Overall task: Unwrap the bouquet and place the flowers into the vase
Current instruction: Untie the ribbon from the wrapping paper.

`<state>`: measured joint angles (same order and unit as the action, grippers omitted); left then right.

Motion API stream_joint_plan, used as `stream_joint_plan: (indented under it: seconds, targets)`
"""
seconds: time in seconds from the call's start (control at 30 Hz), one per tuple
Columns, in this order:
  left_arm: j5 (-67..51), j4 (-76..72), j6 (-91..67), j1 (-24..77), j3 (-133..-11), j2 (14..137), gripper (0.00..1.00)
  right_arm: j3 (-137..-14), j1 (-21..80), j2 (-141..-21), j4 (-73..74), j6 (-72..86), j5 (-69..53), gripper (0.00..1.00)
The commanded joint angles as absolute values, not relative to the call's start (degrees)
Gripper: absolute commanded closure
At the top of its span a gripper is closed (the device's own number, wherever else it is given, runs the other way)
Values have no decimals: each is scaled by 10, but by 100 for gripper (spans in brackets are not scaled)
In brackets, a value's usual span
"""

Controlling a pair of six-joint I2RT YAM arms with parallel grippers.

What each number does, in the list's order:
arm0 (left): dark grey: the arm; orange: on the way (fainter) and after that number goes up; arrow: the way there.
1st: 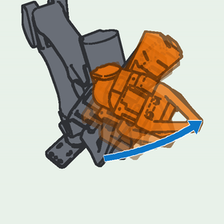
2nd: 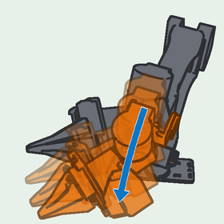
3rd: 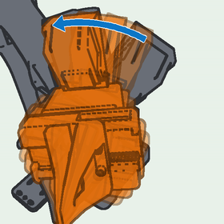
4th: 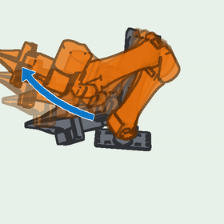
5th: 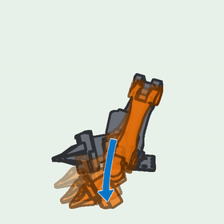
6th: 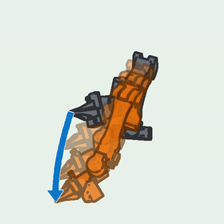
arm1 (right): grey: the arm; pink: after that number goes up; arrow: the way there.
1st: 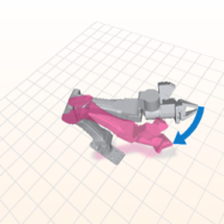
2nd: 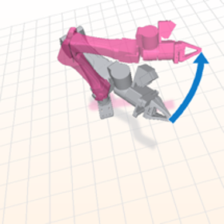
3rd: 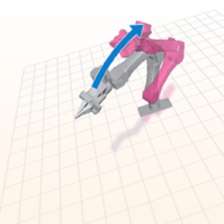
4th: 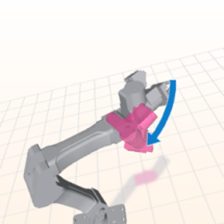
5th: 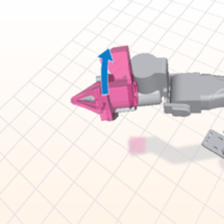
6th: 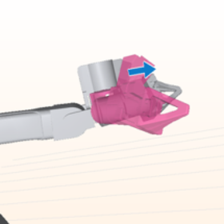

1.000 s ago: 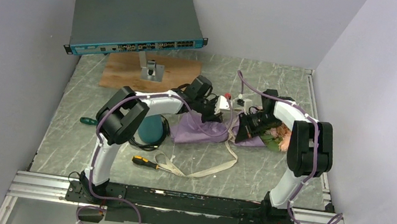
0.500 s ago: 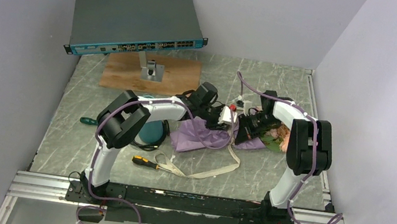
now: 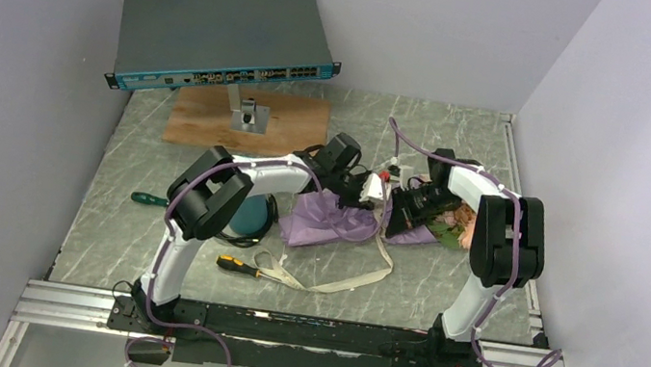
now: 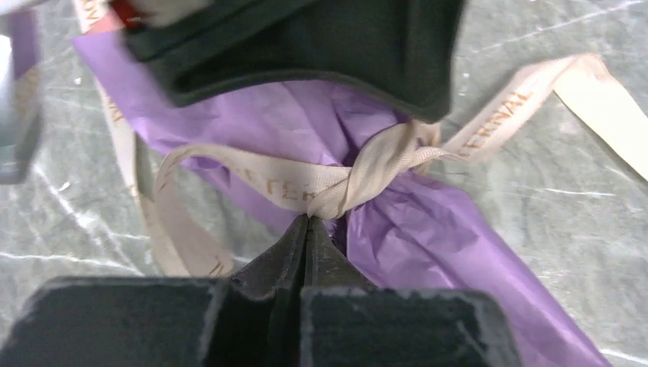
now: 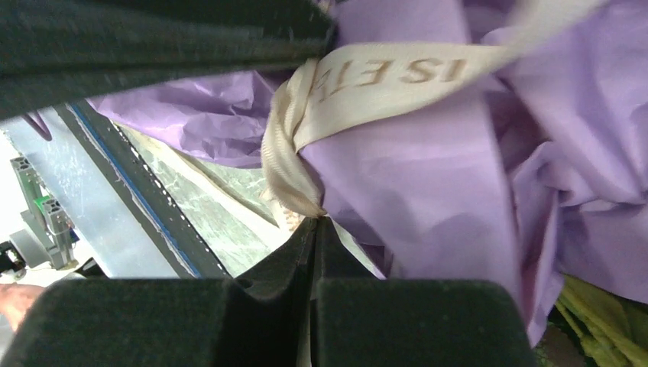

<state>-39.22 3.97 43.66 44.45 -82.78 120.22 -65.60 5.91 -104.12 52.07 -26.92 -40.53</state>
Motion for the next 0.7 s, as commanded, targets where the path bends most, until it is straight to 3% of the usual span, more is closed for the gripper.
stream_joint_plan:
  seconds: [0.0,0.17,0.43,0.47,0.57,0.67]
  targets:
    - [-390,49,337,418,-889,1226,99,-657,50,-1033,532,-291,-408,100]
    - [-337,-44,264,406,-851,1209,100,-647,37,-1031,535,-299,-399,100]
    - [-354,-53,257,397,-830,1193,100,-658,31,-1026,558,-310,-423,100]
    - [-363,-50,269,399,-826,1189,100,-664,31,-1025,564,-311,-431,96]
    - [-377,-33,317,409,-820,1178,100,-681,29,-1006,580,-315,-470,73]
    - [-383,-18,359,421,-815,1173,100,-697,29,-978,576,-301,-497,58]
